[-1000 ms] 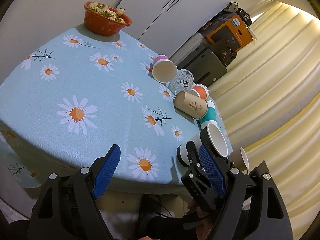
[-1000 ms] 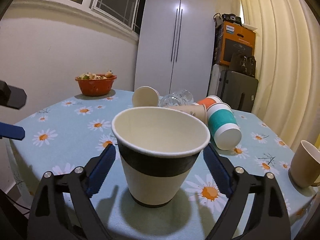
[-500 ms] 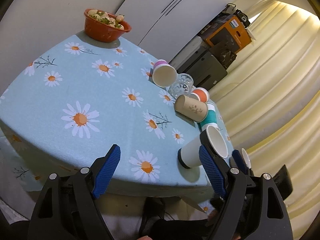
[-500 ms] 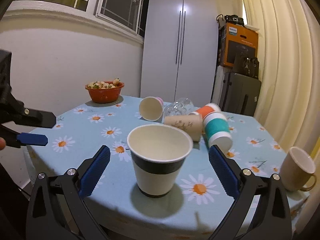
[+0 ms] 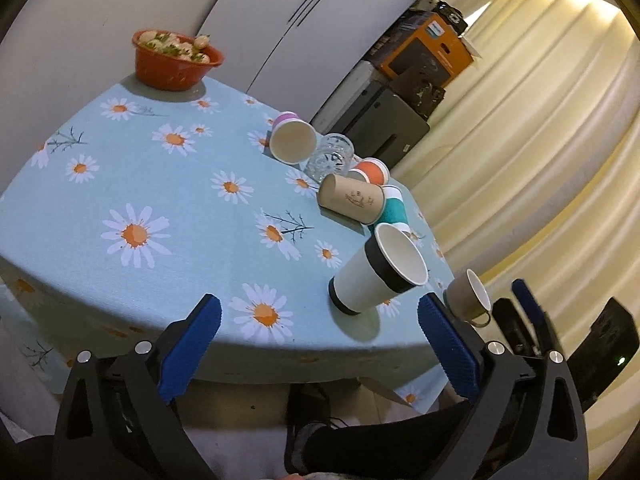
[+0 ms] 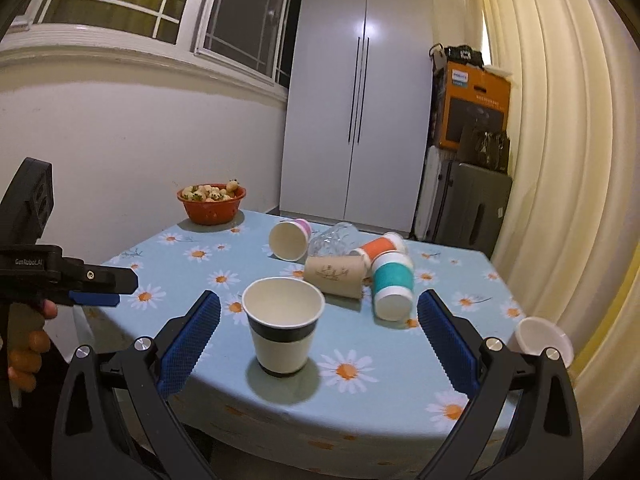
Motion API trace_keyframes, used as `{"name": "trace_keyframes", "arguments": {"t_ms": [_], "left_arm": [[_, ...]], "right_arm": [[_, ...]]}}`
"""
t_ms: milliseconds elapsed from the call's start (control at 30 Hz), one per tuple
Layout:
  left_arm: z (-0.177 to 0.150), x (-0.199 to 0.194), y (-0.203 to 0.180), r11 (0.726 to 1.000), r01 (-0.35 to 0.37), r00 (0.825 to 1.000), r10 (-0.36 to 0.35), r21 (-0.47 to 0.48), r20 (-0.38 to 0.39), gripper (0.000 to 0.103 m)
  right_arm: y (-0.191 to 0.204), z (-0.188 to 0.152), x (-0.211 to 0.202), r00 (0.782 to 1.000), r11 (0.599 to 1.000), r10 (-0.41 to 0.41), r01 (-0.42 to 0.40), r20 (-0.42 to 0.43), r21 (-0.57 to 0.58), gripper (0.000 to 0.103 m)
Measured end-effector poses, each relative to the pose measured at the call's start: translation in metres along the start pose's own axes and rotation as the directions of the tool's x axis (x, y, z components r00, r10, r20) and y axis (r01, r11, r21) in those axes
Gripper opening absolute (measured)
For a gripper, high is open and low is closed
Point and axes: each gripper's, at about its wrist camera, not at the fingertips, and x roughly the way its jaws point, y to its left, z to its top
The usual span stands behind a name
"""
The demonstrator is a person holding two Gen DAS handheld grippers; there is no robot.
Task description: Flip cup upright
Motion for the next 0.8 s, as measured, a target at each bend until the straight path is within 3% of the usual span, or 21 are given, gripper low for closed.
{"name": "trace_keyframes", "arguments": {"t_ms": [167,433,567,800], "left_arm": [[-0.012,-0.009,-0.018,0.993,-0.052,0.999,0.052,0.102,0.01,0.096],[-0.031,-0.027,-0.056,0.933,-0.142,0.988,0.114,0.331,0.102,0.096],[-0.037,-0.036,-0.069,0.905,-0.163,0.983,0.118,0.393,0.138,0.096],[-0.044,-0.046,-0.074,0.896,-0.158,0.984,0.106,0.415,0.147,0.096]], "right_arm": [[-0.01,0.004,-0.02,1.0,1.0,0.008,-0.008,0.011,-0.027,0.098],[-0.037,0.008,-0.033,0.995,0.997,0.072,-0.069,-0.071,0.034,0.098],[-0.047,0.003,-0.041,0.991,0.995,0.092,-0.087,-0.093,0.055,0.098],[-0.059,-0.011,-0.052,0.991,0.992,0.089,-0.079,-0.102,0.094,0.098]]}}
